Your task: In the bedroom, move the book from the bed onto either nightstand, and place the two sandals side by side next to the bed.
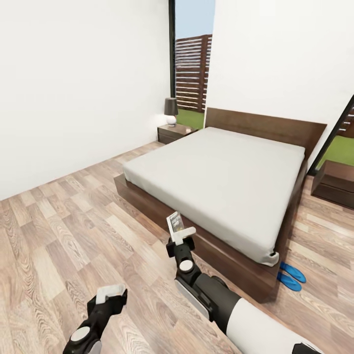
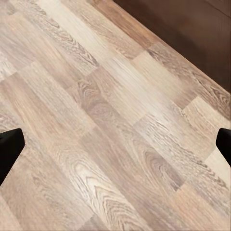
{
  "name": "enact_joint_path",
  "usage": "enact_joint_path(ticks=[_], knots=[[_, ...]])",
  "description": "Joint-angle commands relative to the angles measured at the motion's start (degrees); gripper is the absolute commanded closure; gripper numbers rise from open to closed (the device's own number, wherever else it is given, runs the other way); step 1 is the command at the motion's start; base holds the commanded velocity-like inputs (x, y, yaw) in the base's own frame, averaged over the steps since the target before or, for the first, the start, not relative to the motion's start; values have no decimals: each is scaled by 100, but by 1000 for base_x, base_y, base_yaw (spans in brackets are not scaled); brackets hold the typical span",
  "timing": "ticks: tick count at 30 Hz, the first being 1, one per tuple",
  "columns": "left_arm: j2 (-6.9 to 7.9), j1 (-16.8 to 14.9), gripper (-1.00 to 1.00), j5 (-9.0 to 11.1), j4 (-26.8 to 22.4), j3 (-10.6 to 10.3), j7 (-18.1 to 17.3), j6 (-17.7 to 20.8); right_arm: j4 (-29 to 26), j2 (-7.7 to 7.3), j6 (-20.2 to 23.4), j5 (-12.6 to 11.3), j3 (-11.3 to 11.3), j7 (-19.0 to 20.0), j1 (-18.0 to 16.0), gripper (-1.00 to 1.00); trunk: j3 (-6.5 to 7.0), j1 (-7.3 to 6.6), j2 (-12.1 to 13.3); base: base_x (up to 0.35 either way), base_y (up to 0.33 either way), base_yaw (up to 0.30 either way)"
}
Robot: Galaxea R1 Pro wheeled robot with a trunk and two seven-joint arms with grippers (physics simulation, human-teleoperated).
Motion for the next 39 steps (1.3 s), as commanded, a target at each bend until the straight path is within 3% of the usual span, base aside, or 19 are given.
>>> enact_joint_path(ticks=[1,2,3,7,9,10,13,19,26,28,29,31,35,39], knots=[[4,-196,-100,1,-25,-18,116,226,-6,-3,32,-43,0,-8,-8,100,13,-23,38,0,0,0],[2,-288,-100,-18,-23,-16,146,330,-5,-3,34,-56,-9,6,-8,100,31,-45,79,0,0,0],[2,-833,-100,-65,79,-7,264,834,-20,-6,52,-125,-29,70,-8,100,49,-67,119,0,0,0],[3,-1463,-100,-76,461,36,312,1180,-138,-21,58,-189,-42,302,-8,100,121,-155,279,0,0,0],[-4,-1832,-100,-72,819,60,308,1282,-260,-84,84,-338,-47,540,-8,100,157,-199,359,0,0,0],[-34,-2228,-100,-98,1417,75,290,1354,-423,-283,96,-770,-44,841,-8,100,174,-221,399,0,0,0],[-46,-2432,-100,-120,1823,71,247,1383,-502,-437,142,-1136,-49,980,-8,100,232,-286,520,0,0,64],[-51,-2470,-100,-125,1896,68,239,1387,-512,-502,194,-1210,-59,1004,-8,100,354,-418,760,0,0,234],[-59,-2476,-100,-77,1907,85,248,1355,-922,-862,128,-1281,-67,1015,-8,100,499,-572,1041,0,0,269],[-62,-2476,-100,-72,1907,87,248,1349,-1171,-1037,137,-1401,-160,1014,-8,100,541,-616,1121,0,0,270],[-63,-2476,-100,-73,1908,88,247,1343,-1401,-1198,171,-1538,-346,1015,-8,100,561,-638,1161,0,0,271],[-66,-2476,-100,-77,1908,82,247,1338,-1560,-1313,196,-1618,-501,1020,-8,100,603,-682,1242,0,0,271],[-95,-2476,-100,-86,1908,63,241,1330,-1687,-1426,247,-1675,-622,1045,-8,100,686,-770,1402,0,0,271],[-155,-2476,-100,-95,1908,55,239,1321,-1679,-1463,336,-1640,-668,1353,-8,100,770,-857,1563,0,0,271]])
